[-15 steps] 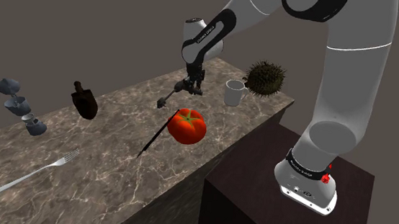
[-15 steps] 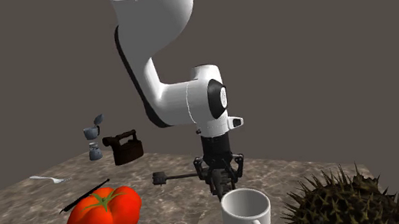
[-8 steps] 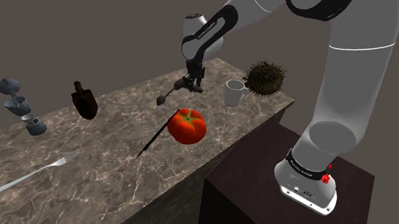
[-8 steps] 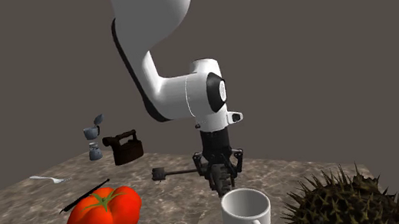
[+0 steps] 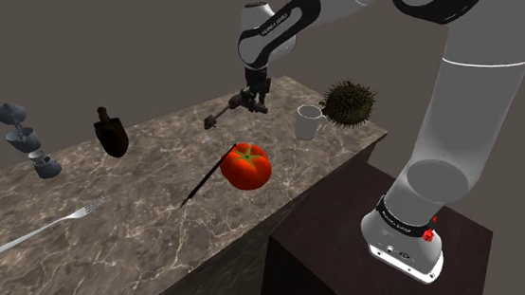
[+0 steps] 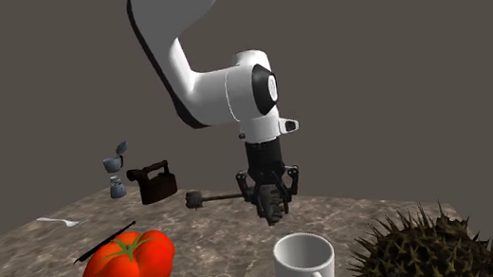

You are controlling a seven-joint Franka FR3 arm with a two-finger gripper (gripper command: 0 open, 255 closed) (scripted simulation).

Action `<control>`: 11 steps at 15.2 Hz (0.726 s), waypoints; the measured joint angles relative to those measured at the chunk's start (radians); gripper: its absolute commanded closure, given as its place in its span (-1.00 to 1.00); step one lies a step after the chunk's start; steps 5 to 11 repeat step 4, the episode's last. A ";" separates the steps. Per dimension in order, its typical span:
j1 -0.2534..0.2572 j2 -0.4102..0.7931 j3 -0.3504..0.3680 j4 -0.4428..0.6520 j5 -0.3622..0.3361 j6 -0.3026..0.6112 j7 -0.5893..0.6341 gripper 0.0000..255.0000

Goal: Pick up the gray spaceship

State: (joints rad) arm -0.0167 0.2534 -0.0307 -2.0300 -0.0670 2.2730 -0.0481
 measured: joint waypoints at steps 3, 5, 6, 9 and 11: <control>-0.001 -0.024 0.000 0.009 0.001 -0.034 -0.004 1.00; -0.001 -0.028 0.000 0.013 0.001 -0.041 -0.004 1.00; -0.001 -0.028 0.000 0.013 0.001 -0.041 -0.004 1.00; -0.001 -0.028 0.000 0.013 0.001 -0.041 -0.004 1.00; -0.001 -0.028 0.000 0.013 0.001 -0.041 -0.004 1.00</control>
